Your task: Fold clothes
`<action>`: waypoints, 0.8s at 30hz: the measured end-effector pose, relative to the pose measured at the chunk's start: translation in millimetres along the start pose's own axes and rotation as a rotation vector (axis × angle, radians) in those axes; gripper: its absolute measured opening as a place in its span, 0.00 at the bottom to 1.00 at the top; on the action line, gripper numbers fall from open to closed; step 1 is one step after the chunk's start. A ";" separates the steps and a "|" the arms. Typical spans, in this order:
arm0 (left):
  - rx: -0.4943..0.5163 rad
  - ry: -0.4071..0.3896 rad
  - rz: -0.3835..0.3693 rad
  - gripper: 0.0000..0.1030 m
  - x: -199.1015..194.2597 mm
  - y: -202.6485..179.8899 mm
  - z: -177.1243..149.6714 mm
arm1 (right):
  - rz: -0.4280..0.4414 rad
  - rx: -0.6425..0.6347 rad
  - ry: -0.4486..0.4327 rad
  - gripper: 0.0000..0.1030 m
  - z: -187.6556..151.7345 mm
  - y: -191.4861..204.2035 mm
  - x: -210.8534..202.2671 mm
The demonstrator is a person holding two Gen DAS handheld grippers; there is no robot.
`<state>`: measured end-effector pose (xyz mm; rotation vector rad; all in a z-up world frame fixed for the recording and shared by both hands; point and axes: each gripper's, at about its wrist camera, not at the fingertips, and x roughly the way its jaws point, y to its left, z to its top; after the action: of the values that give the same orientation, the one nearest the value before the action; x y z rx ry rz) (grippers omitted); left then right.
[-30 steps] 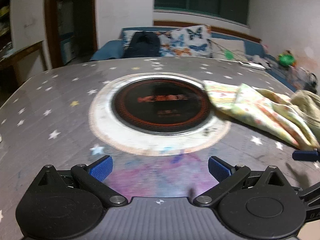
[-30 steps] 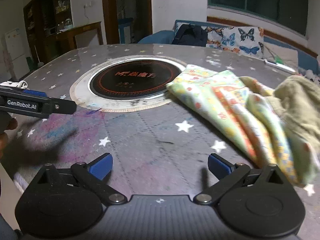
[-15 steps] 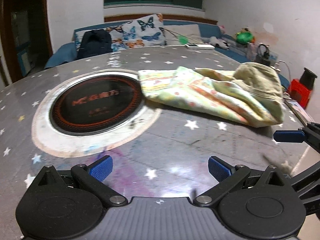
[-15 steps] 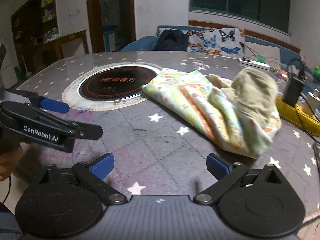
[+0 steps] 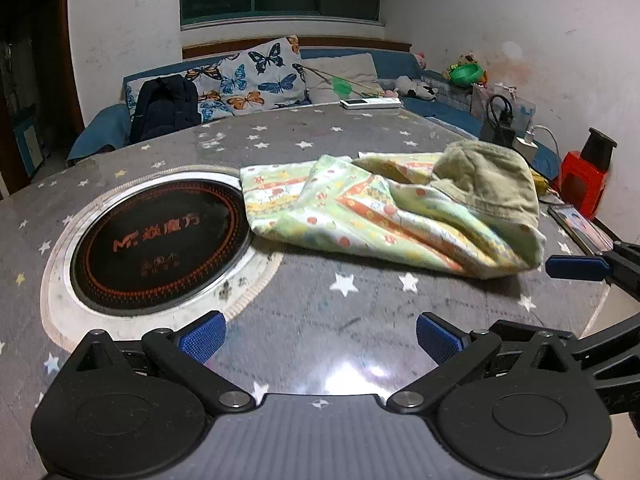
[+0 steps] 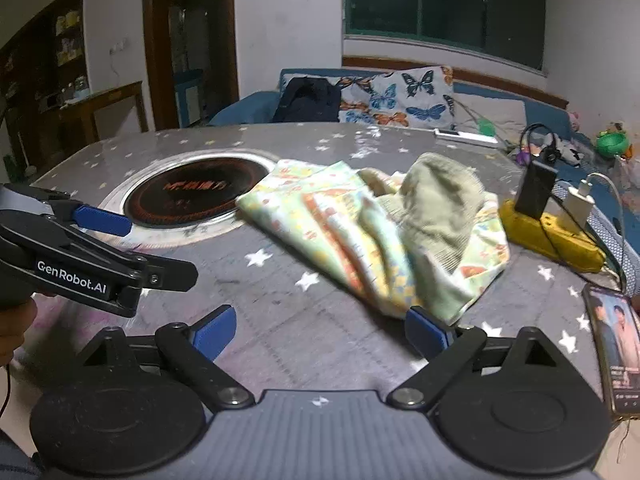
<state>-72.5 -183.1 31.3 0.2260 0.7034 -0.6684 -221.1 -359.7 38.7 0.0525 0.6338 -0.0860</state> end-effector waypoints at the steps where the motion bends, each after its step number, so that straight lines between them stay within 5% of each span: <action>1: -0.002 -0.003 0.001 1.00 0.7 0.4 2.2 | -0.002 0.004 -0.005 0.89 1.4 -1.8 0.1; 24: -0.011 0.002 0.049 1.00 20.3 7.9 27.1 | -0.065 0.022 -0.151 0.86 57.0 -28.0 22.8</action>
<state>-41.8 -198.0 37.9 0.2328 0.7010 -0.6169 -171.9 -393.2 70.4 0.0458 0.4842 -0.1582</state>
